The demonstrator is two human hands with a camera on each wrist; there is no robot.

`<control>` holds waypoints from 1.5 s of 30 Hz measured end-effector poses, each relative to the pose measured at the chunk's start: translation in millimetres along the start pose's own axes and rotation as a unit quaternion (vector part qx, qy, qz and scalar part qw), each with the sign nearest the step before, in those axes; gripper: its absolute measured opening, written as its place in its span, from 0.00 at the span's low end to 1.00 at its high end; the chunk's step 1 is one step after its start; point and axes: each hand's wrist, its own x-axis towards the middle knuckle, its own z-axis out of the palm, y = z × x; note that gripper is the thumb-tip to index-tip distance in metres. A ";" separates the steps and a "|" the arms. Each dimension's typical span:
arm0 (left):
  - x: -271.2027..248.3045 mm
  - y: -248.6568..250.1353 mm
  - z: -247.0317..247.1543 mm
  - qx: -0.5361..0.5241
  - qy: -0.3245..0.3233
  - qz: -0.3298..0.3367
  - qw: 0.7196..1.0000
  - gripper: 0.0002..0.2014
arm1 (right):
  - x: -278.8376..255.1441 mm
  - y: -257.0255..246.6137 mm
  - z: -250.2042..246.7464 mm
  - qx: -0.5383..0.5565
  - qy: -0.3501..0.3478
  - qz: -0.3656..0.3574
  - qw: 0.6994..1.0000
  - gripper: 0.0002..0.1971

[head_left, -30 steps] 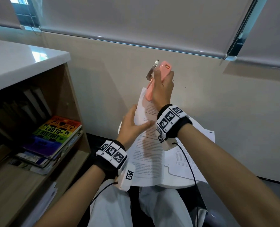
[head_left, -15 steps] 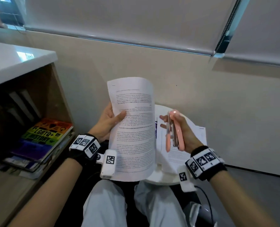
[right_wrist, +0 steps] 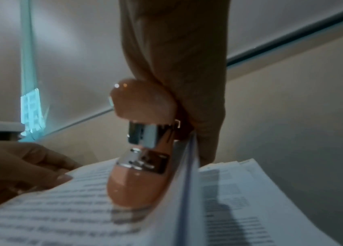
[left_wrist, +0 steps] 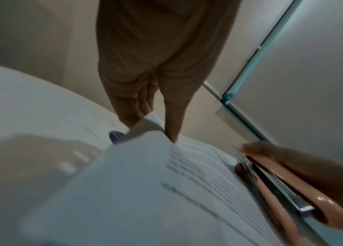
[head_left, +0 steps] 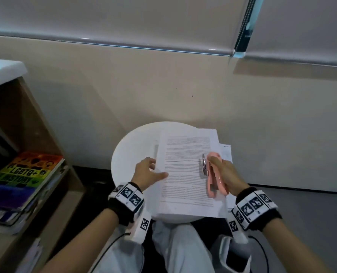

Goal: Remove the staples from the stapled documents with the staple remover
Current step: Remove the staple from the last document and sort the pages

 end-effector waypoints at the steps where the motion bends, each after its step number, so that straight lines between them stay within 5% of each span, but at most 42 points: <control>1: 5.2 2.6 19.1 0.008 0.016 0.016 1.000 0.26 | 6.6 2.9 -7.2 -0.015 0.018 0.009 1.000 0.16; 6: 42.5 6.9 96.6 -0.009 0.071 0.024 0.997 0.21 | 43.9 18.5 -32.7 0.030 0.096 0.071 0.992 0.09; 10: 52.6 -9.1 129.2 0.185 0.080 -0.012 0.979 0.30 | 87.7 55.9 -50.9 -0.091 0.155 0.128 0.975 0.24; 13: 50.7 -10.3 136.0 0.248 0.136 -0.078 0.956 0.44 | 116.5 96.6 -67.7 -0.013 0.113 0.153 0.982 0.41; 15: 54.8 -11.6 140.0 0.240 0.143 -0.075 0.957 0.47 | 129.1 118.9 -75.4 0.018 0.093 0.146 0.985 0.40; 19: 62.0 -10.8 143.9 0.236 0.082 -0.040 0.967 0.47 | 100.5 84.3 -49.5 -0.041 0.138 0.136 0.980 0.34; 21: 61.8 -11.3 139.8 0.243 0.076 -0.040 0.966 0.49 | 92.8 72.3 -33.1 -0.070 0.122 0.115 0.983 0.26; 29: 63.6 -44.1 41.1 0.222 0.164 -0.134 0.952 0.47 | 89.4 48.7 63.5 -0.050 -0.040 0.092 0.994 0.23; 34: 63.4 -77.5 -11.2 0.200 0.189 -0.118 0.954 0.47 | 96.1 59.5 91.6 -0.034 0.041 0.073 0.996 0.39; 36: 64.6 -82.7 -15.4 0.143 0.181 -0.086 0.969 0.45 | 97.2 62.6 95.3 -0.039 0.055 0.056 0.996 0.31; 39: 67.9 -84.3 -8.2 0.101 0.079 -0.001 0.992 0.39 | 100.6 59.0 98.8 -0.023 0.049 0.054 0.997 0.13; 42: 75.5 -81.7 -5.3 0.142 0.040 0.028 0.989 0.40 | 111.7 61.0 98.0 0.016 -0.001 0.097 0.995 0.31; 45: 79.9 -83.6 -8.5 0.145 0.064 0.017 0.987 0.43 | 133.4 76.4 82.6 -0.006 0.072 0.116 0.991 0.44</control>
